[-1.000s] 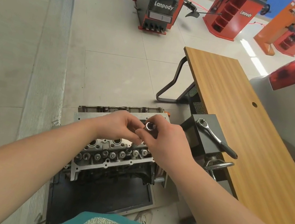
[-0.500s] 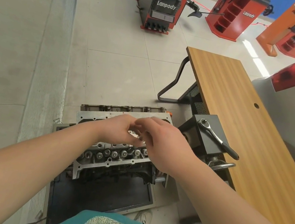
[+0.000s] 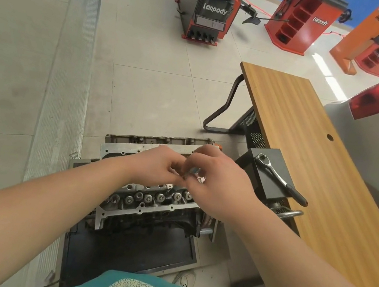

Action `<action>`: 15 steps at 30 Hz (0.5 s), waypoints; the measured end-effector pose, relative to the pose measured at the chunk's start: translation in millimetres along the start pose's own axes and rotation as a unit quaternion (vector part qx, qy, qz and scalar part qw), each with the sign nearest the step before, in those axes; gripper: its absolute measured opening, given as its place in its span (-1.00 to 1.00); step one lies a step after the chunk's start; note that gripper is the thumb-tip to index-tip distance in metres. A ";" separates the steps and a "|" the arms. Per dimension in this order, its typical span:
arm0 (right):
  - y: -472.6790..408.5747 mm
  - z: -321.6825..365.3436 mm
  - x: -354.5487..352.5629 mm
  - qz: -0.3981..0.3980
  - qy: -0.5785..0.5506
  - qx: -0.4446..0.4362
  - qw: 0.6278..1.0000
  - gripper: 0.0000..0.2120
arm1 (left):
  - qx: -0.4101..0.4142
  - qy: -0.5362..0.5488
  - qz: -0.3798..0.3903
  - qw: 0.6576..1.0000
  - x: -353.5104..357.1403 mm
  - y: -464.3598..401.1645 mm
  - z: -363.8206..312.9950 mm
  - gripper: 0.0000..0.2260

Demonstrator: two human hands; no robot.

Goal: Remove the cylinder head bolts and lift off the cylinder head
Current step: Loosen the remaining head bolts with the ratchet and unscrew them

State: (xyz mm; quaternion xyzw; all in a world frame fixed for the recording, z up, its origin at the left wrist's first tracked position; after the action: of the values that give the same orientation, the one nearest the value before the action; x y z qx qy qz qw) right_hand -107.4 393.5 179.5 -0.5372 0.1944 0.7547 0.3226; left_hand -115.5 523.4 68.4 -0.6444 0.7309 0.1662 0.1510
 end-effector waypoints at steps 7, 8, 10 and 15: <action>-4.5 -8.9 10.8 0.010 0.090 0.047 0.995 -0.88 | 0.013 -0.023 -0.016 1.000 4.1 -7.3 1.7 -0.79; -2.6 -8.9 11.2 0.018 0.072 0.033 0.997 -0.92 | 0.003 -0.021 0.001 1.000 4.4 -6.0 4.3 -0.81; 1.1 -7.4 10.6 0.029 0.010 0.013 0.999 -0.78 | 0.000 -0.052 0.030 0.998 7.2 -3.2 9.6 -0.79; -0.7 -8.9 9.4 -0.022 0.017 0.066 0.997 -0.59 | 0.002 -0.088 -0.017 0.996 3.8 -7.0 8.7 -0.78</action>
State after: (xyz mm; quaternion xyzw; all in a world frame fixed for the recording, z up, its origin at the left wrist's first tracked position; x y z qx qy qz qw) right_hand -102.9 390.9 167.7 -0.5318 0.2373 0.7234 0.3709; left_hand -109.0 522.9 58.5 -0.6392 0.7043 0.2180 0.2189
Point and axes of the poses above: each hand's wrist, its own y-axis away from the middle knuckle, its own x-axis out of the palm, z = x × y, the point moved 6 cm from there along -y, towards the middle knuckle, and after that the axes turned 8 degrees about -z, right-handed, at the moved point
